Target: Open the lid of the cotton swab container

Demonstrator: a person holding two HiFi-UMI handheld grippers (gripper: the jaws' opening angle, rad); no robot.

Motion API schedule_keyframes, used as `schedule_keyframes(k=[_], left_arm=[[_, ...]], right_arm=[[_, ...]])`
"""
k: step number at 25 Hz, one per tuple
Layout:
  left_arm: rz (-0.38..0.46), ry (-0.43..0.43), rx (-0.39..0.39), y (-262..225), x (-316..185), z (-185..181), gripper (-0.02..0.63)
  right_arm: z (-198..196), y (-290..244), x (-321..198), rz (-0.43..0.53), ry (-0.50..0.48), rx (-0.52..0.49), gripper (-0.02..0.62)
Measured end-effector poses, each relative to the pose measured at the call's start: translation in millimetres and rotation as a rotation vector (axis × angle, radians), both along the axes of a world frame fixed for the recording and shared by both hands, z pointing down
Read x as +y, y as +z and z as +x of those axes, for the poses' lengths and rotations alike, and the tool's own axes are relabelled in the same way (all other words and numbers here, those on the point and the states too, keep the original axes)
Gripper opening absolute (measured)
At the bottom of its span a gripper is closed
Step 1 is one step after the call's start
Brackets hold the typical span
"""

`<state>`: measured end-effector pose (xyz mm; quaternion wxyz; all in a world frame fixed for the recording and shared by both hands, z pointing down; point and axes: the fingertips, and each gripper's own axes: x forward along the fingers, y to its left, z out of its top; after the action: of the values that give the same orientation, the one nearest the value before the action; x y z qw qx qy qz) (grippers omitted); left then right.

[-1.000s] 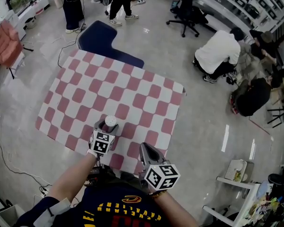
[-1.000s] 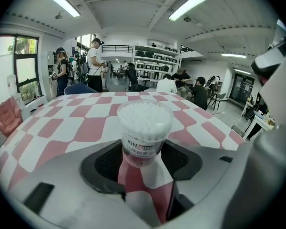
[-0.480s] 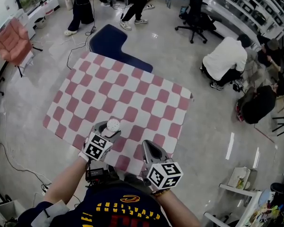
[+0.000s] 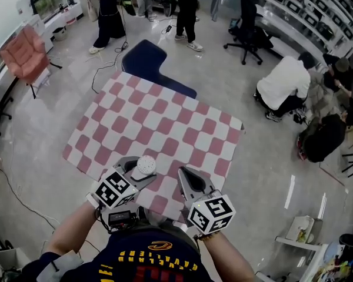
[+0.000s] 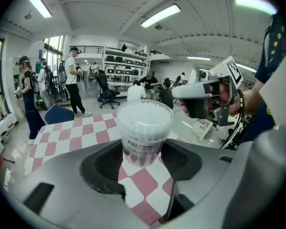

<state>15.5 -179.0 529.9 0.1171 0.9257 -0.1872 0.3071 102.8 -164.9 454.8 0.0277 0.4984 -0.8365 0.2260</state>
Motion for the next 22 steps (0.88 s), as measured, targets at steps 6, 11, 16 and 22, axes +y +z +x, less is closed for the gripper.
schedule_keyframes(k=[6, 11, 16, 22], left_arm=[[0.025, 0.159, -0.048, -43, 17, 5, 0.255], [0.051, 0.248, -0.058, -73, 22, 10, 0.255], [0.067, 0.305, -0.065, -83, 33, 12, 0.255], [0.056, 0.358, -0.047, -85, 49, 14, 0.255]], right_arm=[[-28, -57, -2, 0.157, -0.191, 0.08, 0.012], [-51, -95, 7, 0.253, -0.377, 0.122, 0.095], [-75, -96, 19, 0.267, -0.542, 0.237, 0.244], [-90, -84, 33, 0.258, -0.624, 0.299, 0.249]])
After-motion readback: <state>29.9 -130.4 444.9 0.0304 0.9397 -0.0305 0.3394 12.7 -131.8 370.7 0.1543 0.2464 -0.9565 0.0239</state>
